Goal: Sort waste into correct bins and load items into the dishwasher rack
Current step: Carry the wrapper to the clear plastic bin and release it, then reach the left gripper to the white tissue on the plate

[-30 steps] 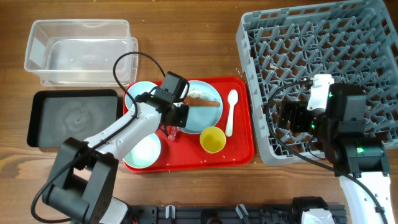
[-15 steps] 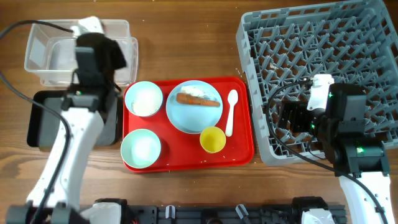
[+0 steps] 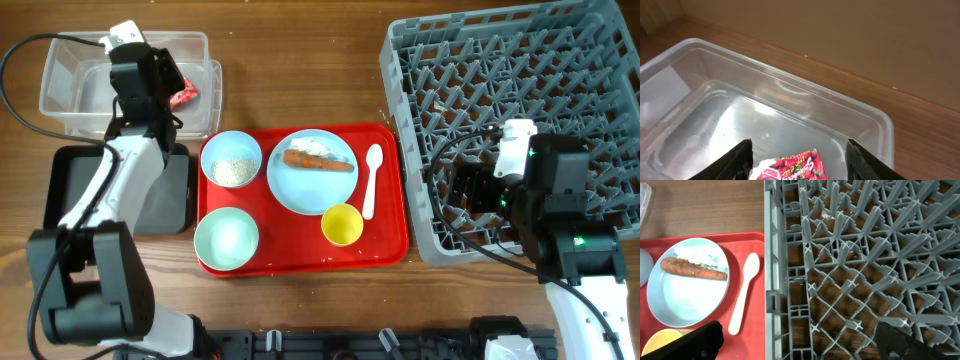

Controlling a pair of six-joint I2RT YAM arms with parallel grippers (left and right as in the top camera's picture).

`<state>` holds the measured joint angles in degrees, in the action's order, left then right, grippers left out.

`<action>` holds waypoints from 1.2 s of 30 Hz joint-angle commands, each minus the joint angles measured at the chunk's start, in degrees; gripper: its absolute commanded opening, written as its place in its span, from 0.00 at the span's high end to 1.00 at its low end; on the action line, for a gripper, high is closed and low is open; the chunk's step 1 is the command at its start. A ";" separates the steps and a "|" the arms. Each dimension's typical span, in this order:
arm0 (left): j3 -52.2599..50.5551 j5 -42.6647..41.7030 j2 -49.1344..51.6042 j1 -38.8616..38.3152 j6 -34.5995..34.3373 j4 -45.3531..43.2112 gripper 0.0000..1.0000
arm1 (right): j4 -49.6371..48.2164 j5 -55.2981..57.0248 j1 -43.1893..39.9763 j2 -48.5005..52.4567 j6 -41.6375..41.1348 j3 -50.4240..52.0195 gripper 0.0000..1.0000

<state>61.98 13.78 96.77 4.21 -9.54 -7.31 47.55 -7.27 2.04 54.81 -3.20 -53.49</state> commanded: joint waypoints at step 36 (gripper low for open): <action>0.17 -22.05 9.68 -29.73 0.09 22.45 0.85 | 0.09 -0.46 -0.28 0.98 0.02 -1.25 0.00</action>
<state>62.11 -8.43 106.08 -25.15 -9.61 15.05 47.59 -7.27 2.04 55.46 -3.20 -53.52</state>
